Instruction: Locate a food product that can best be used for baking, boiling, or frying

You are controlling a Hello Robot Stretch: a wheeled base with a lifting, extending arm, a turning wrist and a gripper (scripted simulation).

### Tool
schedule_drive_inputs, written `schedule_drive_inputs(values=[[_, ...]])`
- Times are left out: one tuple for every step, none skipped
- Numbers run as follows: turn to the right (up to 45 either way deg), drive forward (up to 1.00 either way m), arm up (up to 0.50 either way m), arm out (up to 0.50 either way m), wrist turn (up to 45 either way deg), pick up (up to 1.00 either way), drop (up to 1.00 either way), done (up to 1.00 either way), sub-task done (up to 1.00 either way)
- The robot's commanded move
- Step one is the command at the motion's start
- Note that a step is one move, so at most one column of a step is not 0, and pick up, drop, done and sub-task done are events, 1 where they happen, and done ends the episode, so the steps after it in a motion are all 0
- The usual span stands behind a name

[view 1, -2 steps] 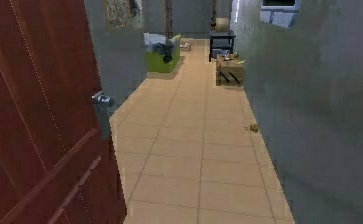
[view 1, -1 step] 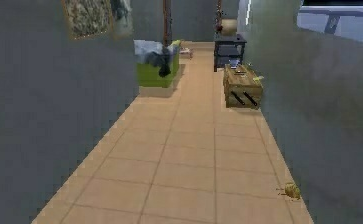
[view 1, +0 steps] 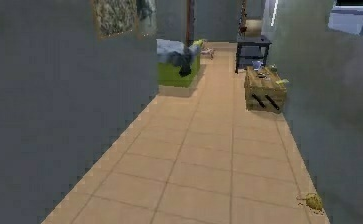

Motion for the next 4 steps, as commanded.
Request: schedule_drive_inputs(values=[[0.0, 0.15, 0.00, 0.00, 0.0, 0.00, 0.00, 0.00, 0.00], [9.0, 0.00, 0.00, 0.00, 0.0, 0.00, 0.00, 0.00, 0.00], [0.0, 1.00, 0.00, 0.00, 0.0, 0.00, 0.00, 0.00, 0.00], [3.0, 0.00, 0.00, 0.00, 0.0, 0.00, 0.00, 0.00, 0.00]])
